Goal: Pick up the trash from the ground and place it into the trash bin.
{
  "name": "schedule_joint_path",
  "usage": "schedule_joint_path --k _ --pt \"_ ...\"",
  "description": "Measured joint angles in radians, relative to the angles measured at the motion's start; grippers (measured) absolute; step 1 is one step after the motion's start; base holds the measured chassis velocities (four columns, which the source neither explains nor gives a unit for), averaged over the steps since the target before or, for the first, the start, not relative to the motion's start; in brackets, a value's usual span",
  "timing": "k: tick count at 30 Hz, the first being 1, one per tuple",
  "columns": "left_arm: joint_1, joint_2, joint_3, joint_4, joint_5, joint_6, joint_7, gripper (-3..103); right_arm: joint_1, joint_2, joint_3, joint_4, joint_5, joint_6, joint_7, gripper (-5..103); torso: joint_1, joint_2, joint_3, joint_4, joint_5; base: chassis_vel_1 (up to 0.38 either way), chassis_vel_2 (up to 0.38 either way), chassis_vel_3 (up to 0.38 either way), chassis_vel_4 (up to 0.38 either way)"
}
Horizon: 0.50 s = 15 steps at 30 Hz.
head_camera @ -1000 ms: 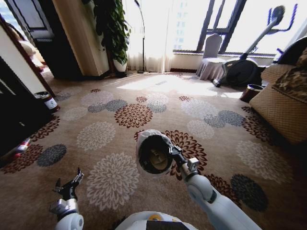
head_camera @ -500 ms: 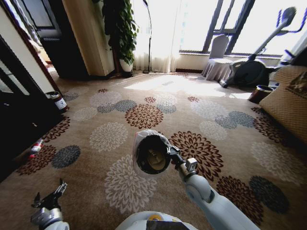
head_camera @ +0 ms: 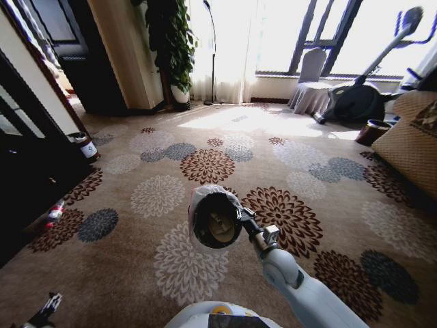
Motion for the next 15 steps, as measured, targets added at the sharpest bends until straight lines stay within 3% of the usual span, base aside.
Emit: schedule_joint_path --k 8,11,15 --pt "-0.011 0.008 0.021 0.053 -0.028 0.007 0.011 100 -0.002 -0.009 0.001 -0.001 0.003 0.003 0.002 0 0.000 0.000 0.000 0.0001 -0.0004 0.265 0.264 -0.259 -0.259" --pt "-0.014 0.016 0.019 0.082 -0.027 0.002 0.011 100 0.002 -0.010 0.007 -0.007 0.006 0.012 0.006 0 0.000 0.000 0.000 0.0001 0.0014 0.308 0.314 -0.308 -0.310" --pt "-0.018 0.018 0.002 0.108 -0.027 0.012 0.010 100 0.005 -0.002 0.006 -0.015 0.010 0.014 0.006 0 0.000 0.000 0.000 0.0004 -0.0005 0.246 0.212 -0.247 -0.240"
